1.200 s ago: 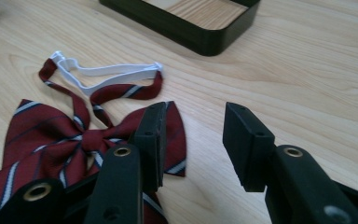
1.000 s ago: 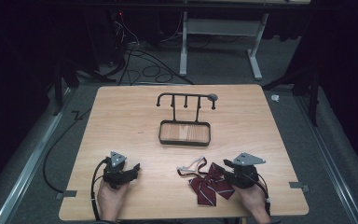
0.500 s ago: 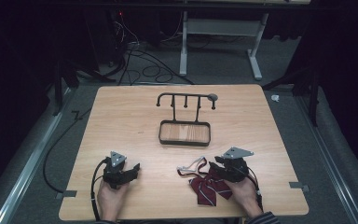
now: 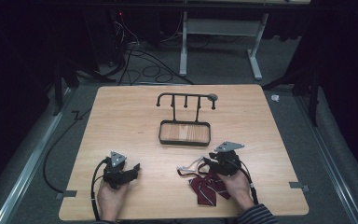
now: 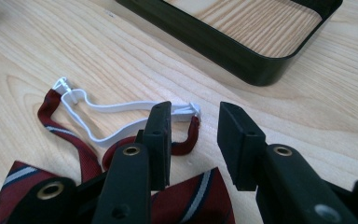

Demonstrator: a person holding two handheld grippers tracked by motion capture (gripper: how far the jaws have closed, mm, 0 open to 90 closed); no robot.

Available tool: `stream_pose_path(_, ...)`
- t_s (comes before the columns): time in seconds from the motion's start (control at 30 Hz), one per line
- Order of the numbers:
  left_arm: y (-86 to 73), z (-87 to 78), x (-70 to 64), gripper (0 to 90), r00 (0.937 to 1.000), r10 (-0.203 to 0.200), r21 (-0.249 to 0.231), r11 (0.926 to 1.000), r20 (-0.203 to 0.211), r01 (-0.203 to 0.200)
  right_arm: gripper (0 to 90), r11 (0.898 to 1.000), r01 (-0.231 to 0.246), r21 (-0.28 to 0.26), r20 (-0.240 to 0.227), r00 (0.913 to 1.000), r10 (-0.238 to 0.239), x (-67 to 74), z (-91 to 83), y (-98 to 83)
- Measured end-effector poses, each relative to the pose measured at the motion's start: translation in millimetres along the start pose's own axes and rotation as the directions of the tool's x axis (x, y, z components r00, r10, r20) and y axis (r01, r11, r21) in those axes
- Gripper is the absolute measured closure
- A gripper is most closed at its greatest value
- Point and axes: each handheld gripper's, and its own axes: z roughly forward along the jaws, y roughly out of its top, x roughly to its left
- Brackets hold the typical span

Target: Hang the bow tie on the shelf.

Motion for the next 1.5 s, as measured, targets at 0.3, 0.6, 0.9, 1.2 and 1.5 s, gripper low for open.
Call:
stream_pose_path(0.3,0.0,-0.1,0.2,33.8,1.0000,-0.001,0.000,1.0000,0.001,0.001,69.7,0.999,-0.019,0.027,0.011,0.9998,0.019,-1.8,11.0,2.8)
stream_pose_path(0.6,0.0,-0.1,0.4,33.5,1.0000,-0.003,-0.001,1.0000,0.003,0.003,78.8,0.998,-0.017,0.062,-0.001,0.9999,0.017,-3.5,18.1,1.5)
stream_pose_path(0.9,0.1,-0.3,0.5,33.5,1.0000,-0.003,0.002,1.0000,0.003,0.003,88.4,0.996,-0.005,0.087,-0.021,0.9998,0.007,-3.1,20.0,1.1)
stream_pose_path(1.2,0.0,-0.3,0.8,33.4,1.0000,-0.006,-0.001,1.0000,0.006,0.006,89.0,0.999,0.014,0.043,-0.032,0.9994,-0.013,-1.1,9.3,2.5)
stream_pose_path(1.5,-0.1,-0.2,0.7,33.4,1.0000,-0.005,-0.001,1.0000,0.005,0.005,89.0,1.000,0.029,0.007,-0.037,0.9989,-0.029,-6.9,-12.8,0.5)
